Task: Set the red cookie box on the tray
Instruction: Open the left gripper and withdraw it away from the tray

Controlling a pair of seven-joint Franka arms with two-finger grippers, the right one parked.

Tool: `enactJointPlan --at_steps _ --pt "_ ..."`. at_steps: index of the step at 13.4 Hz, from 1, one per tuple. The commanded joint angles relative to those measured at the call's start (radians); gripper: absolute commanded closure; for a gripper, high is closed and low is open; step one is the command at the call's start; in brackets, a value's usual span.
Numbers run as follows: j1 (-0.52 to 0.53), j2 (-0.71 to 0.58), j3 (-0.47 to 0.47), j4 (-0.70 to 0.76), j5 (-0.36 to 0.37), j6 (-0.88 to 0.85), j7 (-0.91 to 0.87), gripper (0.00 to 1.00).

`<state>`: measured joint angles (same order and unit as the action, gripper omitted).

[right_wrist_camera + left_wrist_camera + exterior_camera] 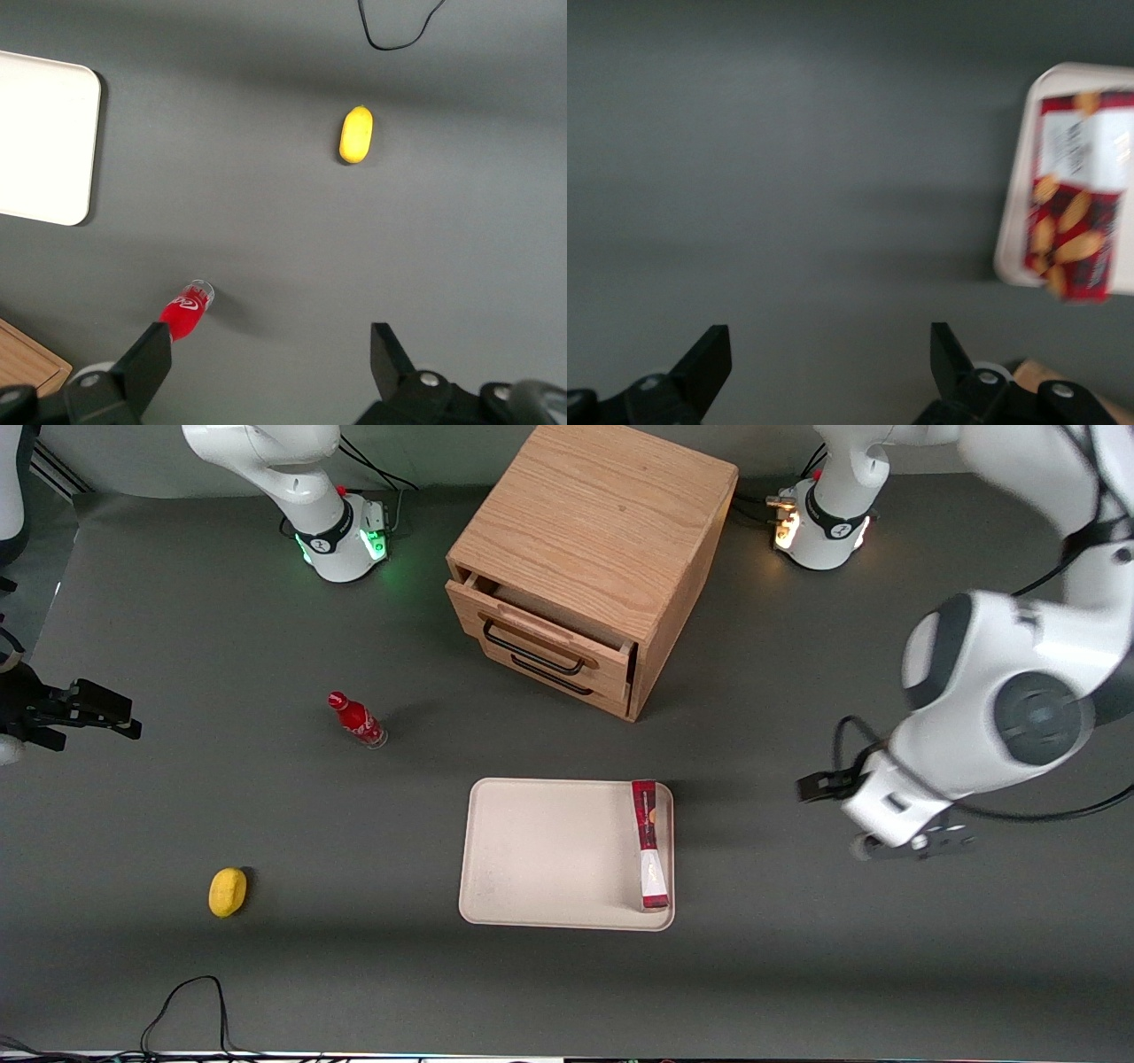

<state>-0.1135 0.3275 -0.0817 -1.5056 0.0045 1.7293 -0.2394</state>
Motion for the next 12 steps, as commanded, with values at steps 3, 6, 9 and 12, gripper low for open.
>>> enactJointPlan --at_steps 3,6,9,12 --pt "0.110 -0.333 0.080 -0.307 0.003 -0.072 0.201 0.00" --pt "0.181 -0.424 0.086 -0.315 0.009 -0.167 0.204 0.00" --pt "0.137 -0.443 0.120 -0.248 0.014 -0.264 0.187 0.00" --pt "0.062 -0.438 0.149 -0.235 0.063 -0.272 0.177 0.00"
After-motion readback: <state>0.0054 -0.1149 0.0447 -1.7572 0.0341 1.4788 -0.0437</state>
